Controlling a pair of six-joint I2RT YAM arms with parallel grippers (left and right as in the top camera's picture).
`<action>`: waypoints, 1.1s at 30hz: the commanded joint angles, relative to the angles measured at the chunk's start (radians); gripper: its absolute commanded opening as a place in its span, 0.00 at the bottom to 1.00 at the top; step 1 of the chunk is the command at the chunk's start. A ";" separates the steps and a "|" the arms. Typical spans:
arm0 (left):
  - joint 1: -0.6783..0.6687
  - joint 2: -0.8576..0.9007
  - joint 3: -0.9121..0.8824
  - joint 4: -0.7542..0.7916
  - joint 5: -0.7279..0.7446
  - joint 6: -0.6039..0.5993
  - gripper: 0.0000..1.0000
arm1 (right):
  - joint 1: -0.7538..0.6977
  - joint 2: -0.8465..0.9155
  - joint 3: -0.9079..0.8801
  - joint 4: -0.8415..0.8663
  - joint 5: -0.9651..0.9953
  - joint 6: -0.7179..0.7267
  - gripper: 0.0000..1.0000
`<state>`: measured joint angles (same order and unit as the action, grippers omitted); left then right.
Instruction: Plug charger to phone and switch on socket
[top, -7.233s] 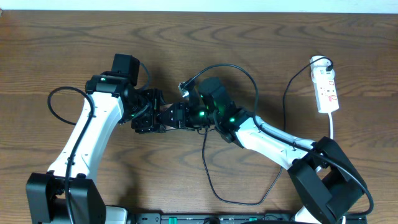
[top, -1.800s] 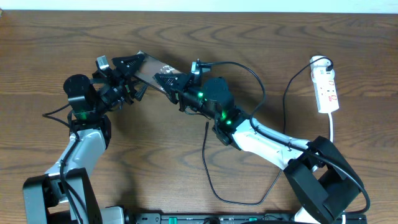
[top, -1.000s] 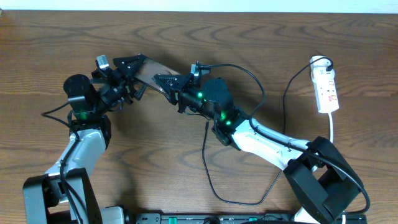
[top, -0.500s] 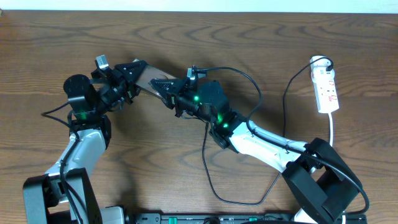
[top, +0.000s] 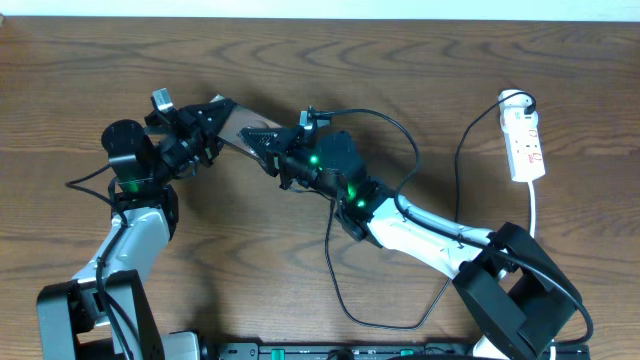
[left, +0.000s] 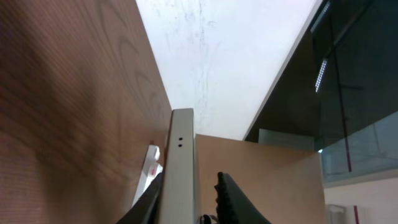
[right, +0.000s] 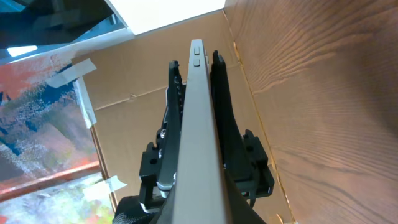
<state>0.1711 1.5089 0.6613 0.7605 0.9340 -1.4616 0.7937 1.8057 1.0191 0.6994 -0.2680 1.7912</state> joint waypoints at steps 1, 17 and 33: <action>-0.002 -0.005 0.001 0.005 -0.004 0.018 0.20 | 0.026 -0.008 0.015 0.013 -0.029 0.000 0.01; -0.003 -0.005 0.001 0.005 -0.004 0.018 0.08 | 0.040 -0.008 0.015 -0.003 -0.026 0.000 0.02; -0.003 -0.005 0.001 0.004 -0.004 0.018 0.08 | 0.041 -0.008 0.015 -0.004 -0.026 0.000 0.93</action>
<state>0.1719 1.5093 0.6613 0.7528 0.9161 -1.4609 0.8211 1.8053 1.0191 0.6941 -0.2733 1.7954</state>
